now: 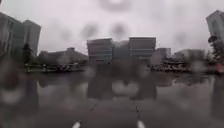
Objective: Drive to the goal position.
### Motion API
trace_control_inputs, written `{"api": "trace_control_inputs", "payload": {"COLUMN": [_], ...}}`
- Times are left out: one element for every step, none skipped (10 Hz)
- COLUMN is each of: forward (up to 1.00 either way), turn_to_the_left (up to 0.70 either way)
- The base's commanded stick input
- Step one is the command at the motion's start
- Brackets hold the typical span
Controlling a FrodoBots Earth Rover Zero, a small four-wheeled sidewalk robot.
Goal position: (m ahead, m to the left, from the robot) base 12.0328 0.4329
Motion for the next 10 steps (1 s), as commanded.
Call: {"api": "trace_control_inputs", "payload": {"forward": [0.70,0.70,0.70,0.70,0.70,0.70,0.70,0.70,0.70,0.70], "turn_to_the_left": [0.00,0.00,0.00,0.00,0.00,0.00,0.00,0.00,0.00,0.00]}}
